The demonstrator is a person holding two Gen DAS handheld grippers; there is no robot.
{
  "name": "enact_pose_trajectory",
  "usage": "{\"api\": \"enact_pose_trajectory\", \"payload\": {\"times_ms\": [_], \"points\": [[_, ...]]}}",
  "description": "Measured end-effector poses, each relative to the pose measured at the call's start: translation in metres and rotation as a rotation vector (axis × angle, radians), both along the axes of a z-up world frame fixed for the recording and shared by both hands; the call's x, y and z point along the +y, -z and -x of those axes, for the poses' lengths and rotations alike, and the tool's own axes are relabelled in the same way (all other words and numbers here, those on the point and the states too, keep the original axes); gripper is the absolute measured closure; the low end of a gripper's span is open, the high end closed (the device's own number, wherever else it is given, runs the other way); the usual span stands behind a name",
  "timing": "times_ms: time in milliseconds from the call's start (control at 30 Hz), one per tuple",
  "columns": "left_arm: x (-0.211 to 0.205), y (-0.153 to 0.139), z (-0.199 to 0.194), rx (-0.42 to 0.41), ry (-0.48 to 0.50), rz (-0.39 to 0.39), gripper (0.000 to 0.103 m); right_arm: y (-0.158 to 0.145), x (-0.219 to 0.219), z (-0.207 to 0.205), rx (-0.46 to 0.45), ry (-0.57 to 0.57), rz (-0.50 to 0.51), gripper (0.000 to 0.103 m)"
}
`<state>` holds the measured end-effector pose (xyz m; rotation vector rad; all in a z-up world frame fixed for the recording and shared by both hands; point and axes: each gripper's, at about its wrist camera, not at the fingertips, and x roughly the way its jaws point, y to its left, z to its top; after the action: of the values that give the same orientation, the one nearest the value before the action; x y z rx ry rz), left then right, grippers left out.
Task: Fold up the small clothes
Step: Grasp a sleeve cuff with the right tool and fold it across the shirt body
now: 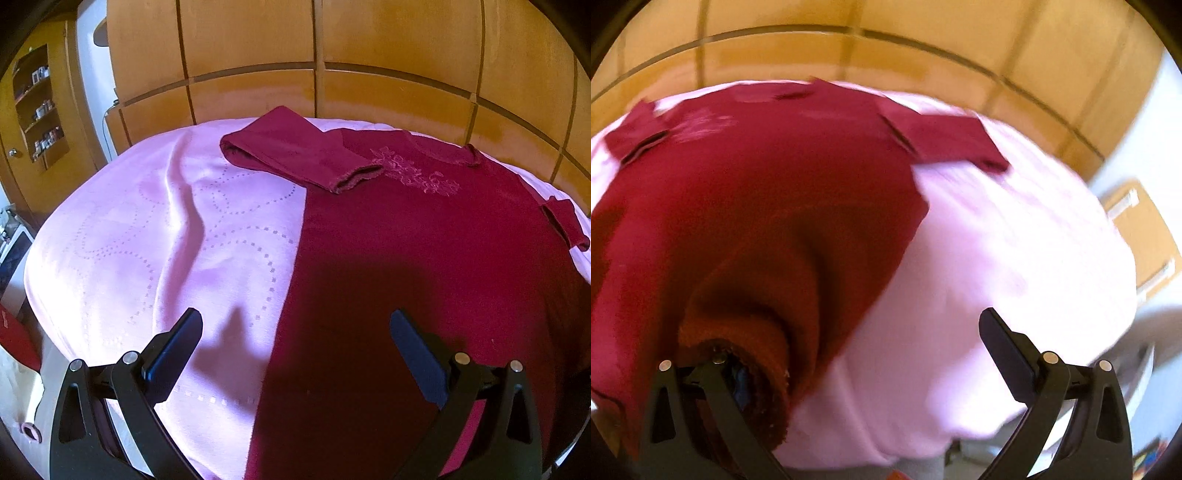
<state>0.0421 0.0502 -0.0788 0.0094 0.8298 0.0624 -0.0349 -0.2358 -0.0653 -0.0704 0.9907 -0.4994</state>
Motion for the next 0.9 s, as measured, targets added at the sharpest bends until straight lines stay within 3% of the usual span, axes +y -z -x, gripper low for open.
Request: {"api": "enact_pose_trajectory", "payload": {"times_ms": [133,300,400,533,633,767,900], "points": [[-0.001,0.002,-0.001,0.003,0.022,0.023,0.002,0.004,-0.031,0.024,0.019,0.101,-0.075,0.003],[-0.003,0.004,0.000,0.004,0.053,0.047,0.002,0.010,-0.069,0.051,0.047,0.240,-0.073,0.003],[-0.004,0.004,0.000,-0.001,0.070,0.057,0.002,0.005,-0.094,0.065,0.017,0.331,-0.094,0.003],[-0.009,0.007,0.000,-0.004,0.102,0.065,0.002,-0.011,-0.109,0.069,-0.031,0.448,0.013,0.003],[-0.014,0.010,-0.003,0.003,0.131,0.066,0.002,-0.026,-0.105,0.067,-0.161,0.389,-0.040,0.003],[-0.023,0.016,-0.008,0.043,0.175,0.061,0.002,-0.033,-0.071,0.041,-0.284,0.125,-0.115,0.003],[-0.025,0.021,-0.012,0.061,0.189,0.042,0.002,-0.023,-0.040,-0.005,-0.254,-0.054,-0.096,0.003]]}}
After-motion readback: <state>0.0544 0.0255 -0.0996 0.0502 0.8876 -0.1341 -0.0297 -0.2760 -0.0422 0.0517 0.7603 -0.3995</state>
